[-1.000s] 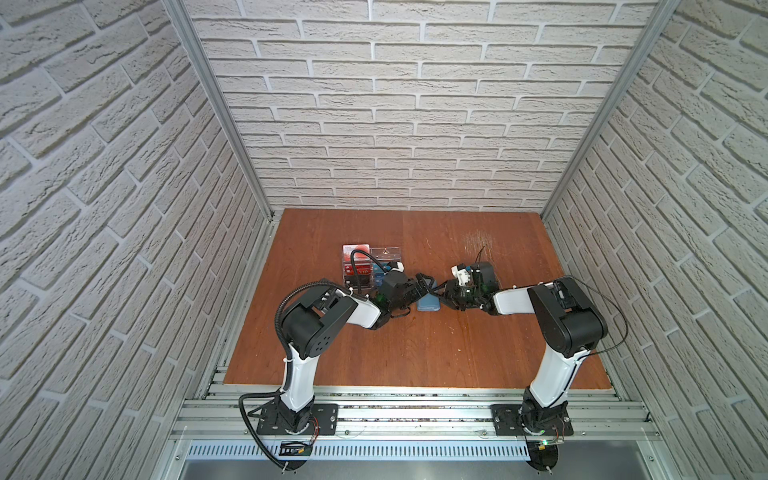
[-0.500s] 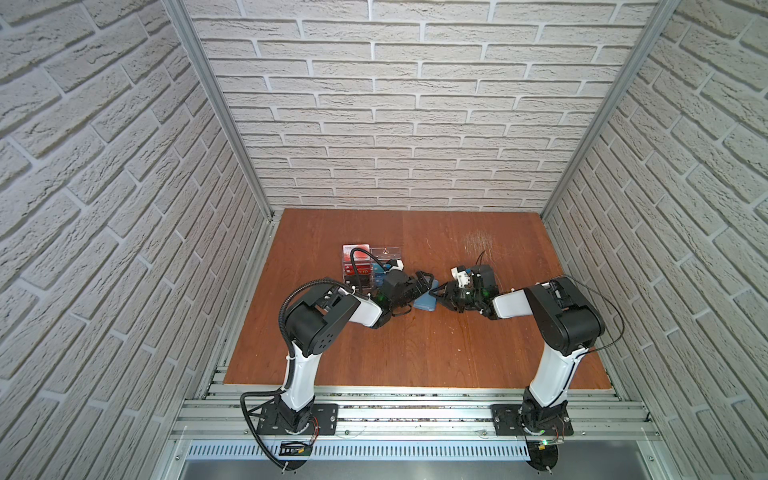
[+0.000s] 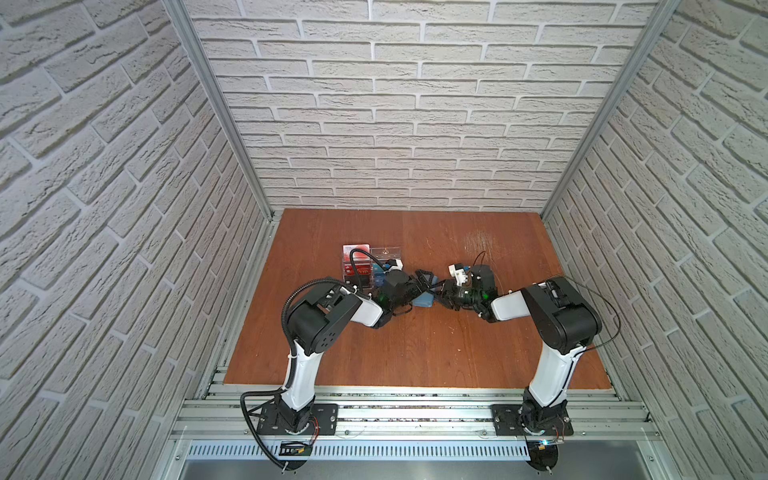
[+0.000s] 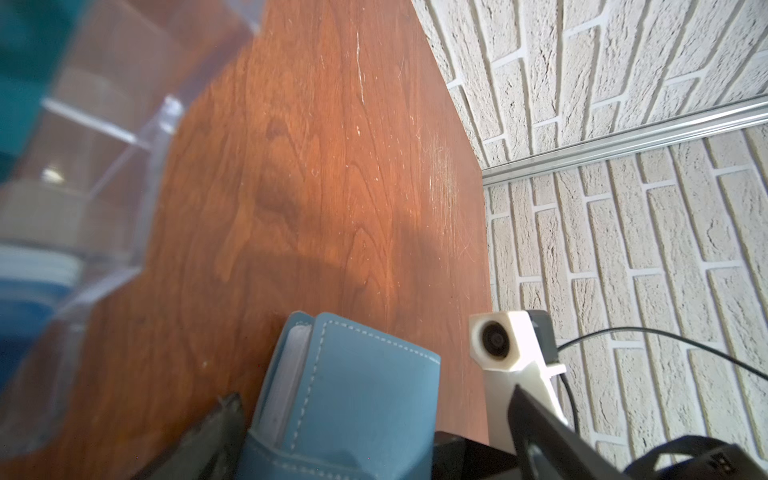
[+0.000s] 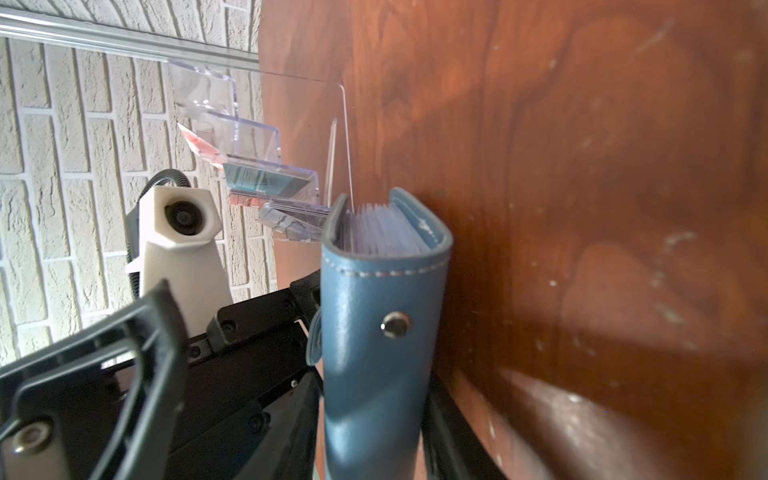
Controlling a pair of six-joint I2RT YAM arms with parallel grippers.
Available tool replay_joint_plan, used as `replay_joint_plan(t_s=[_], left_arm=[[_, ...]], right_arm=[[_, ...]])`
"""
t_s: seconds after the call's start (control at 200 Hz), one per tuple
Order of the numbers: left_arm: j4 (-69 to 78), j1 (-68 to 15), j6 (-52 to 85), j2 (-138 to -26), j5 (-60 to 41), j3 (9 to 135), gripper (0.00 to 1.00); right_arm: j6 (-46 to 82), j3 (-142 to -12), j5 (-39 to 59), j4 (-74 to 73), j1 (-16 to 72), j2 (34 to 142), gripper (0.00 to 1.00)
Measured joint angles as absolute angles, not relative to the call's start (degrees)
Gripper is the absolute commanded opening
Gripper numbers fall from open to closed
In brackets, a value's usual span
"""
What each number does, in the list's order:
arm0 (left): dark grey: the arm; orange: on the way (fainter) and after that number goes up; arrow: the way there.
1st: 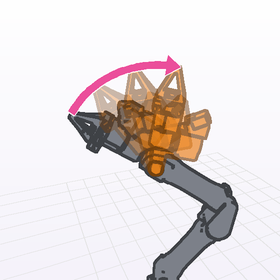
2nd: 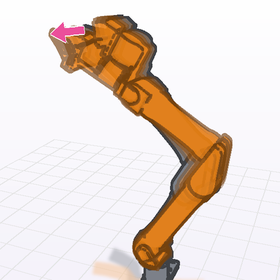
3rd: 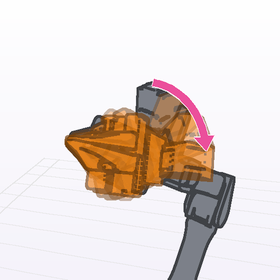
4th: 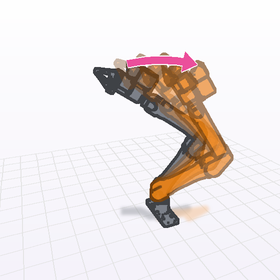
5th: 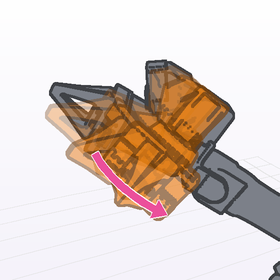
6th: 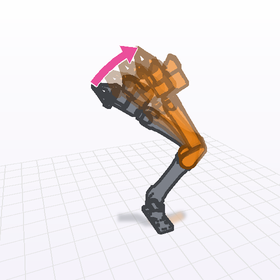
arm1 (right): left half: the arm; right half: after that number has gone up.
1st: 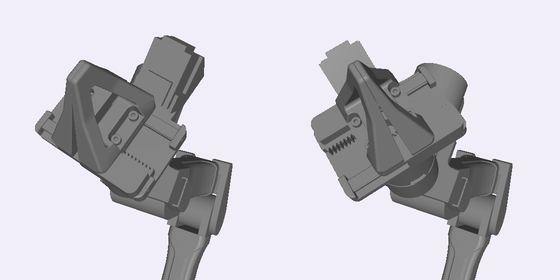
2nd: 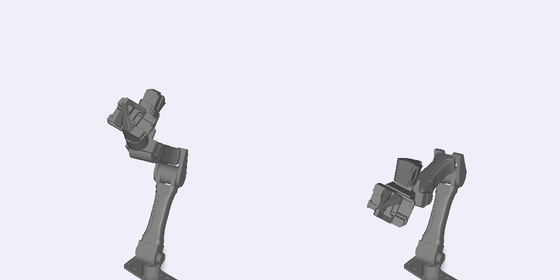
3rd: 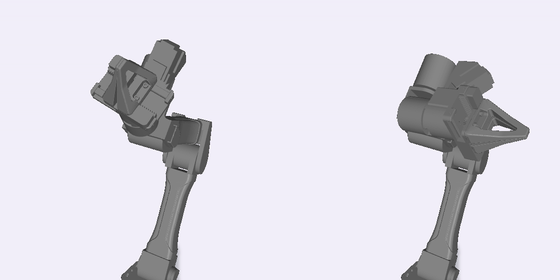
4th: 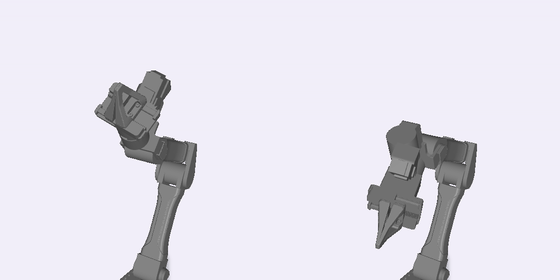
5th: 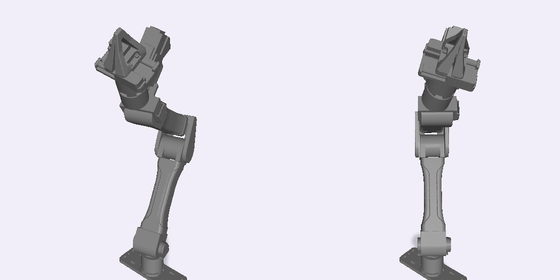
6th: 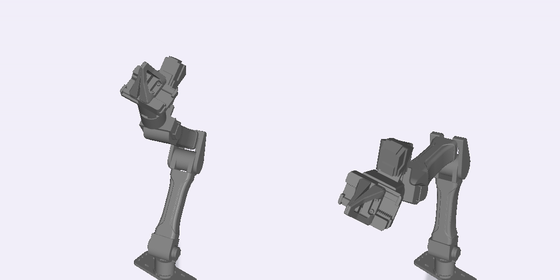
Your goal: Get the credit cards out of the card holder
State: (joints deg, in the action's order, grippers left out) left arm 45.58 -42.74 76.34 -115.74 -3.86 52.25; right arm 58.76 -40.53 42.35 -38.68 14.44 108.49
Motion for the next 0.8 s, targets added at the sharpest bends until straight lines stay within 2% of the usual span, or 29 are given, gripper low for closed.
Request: replay_joint_plan(t_s=[0.085, 0.175, 0.27, 0.52, 0.8], left_arm=[[45.6, -43.0, 76.6, -115.9, -3.9, 52.4, 0.98], [45.6, -43.1, 76.7, -115.9, -3.9, 52.4, 0.98], [45.6, -43.1, 76.7, -115.9, -3.9, 52.4, 0.98], [45.3, -41.9, 77.0, -113.6, -5.0, 49.8, 0.98], [36.2, -40.8, 73.8, -107.1, -5.7, 48.4, 0.98]], right_arm=[[59.1, -40.5, 42.4, -39.2, 14.5, 108.5, 0.40], [59.2, -40.5, 42.3, -39.5, 14.5, 108.5, 0.34], [58.8, -40.5, 42.0, -38.9, 14.5, 108.5, 0.33], [55.7, -40.5, 41.4, -34.3, 14.8, 107.1, 0.22], [46.5, -40.6, 35.6, -19.1, 14.9, 96.5, 0.08]])
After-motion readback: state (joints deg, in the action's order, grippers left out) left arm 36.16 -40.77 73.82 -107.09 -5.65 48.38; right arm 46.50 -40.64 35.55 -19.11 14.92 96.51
